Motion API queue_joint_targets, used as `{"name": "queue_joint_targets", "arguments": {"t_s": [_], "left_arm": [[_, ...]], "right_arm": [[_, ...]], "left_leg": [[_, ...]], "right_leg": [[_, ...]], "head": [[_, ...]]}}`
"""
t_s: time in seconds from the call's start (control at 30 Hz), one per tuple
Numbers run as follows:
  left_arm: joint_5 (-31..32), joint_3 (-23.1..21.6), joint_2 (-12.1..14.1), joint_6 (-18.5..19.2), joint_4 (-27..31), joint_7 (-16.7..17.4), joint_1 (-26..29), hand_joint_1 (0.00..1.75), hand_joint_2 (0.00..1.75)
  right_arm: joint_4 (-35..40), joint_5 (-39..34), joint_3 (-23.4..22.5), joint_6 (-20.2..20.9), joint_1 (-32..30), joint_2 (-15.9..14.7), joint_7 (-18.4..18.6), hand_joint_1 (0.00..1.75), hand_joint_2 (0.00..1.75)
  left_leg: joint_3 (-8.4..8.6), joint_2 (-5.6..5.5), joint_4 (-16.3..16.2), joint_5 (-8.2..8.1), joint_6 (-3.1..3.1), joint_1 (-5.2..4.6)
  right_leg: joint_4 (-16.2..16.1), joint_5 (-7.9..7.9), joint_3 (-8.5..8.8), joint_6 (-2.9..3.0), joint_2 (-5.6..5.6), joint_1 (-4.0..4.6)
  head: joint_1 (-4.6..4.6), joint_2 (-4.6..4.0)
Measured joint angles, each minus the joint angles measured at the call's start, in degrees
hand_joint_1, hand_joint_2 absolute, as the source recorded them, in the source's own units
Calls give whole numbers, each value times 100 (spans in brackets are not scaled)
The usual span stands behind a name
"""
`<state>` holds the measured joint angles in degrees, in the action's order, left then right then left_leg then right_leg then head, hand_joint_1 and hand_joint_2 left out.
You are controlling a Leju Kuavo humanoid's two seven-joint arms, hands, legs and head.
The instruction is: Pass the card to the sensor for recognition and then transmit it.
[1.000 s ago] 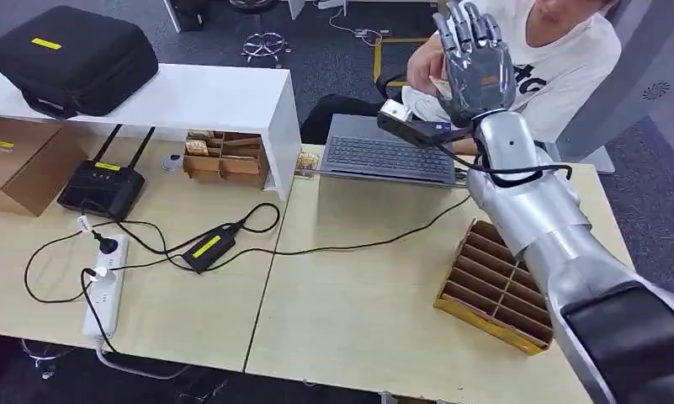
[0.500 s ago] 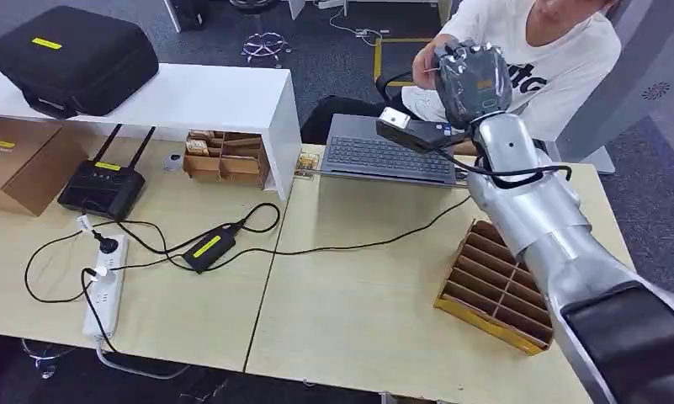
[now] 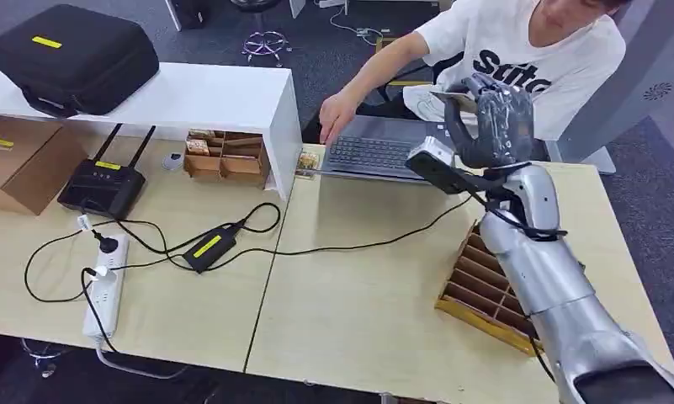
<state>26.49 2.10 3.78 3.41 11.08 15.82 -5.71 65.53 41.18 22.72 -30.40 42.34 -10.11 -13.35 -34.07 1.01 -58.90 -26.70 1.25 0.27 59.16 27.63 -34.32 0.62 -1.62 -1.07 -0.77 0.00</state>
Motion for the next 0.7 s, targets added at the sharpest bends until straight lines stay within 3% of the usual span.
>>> {"name": "queue_joint_targets", "arguments": {"t_s": [0.13,0.27,0.53,0.7], "left_arm": [[-92,166,44,-70,0,-72,142,0,175],[-170,317,81,-127,0,-157,264,0,175],[-212,570,101,-170,0,-197,367,0,175],[-229,697,105,-181,0,-197,376,0,175]], "right_arm": [[1265,-180,-476,-182,-1097,-394,-149,175,175],[2031,-296,-1059,-322,-1963,-711,-250,175,175],[2660,-1115,-2570,-122,-3152,-916,-730,175,175],[2693,-1051,-3321,105,-3572,-1006,-573,175,175]], "left_leg": [[-3,1,0,-10,-13,0],[-5,3,0,-15,-13,-2],[-5,3,0,-16,-16,-2],[-6,4,0,-17,-16,-2]], "right_leg": [[-6,3,3,-4,-1,0],[-10,4,2,-5,-1,-1],[-11,4,4,-6,-2,-1],[-11,4,3,-6,-2,-1]], "head": [[0,0],[0,0],[0,0],[-2,0]]}}
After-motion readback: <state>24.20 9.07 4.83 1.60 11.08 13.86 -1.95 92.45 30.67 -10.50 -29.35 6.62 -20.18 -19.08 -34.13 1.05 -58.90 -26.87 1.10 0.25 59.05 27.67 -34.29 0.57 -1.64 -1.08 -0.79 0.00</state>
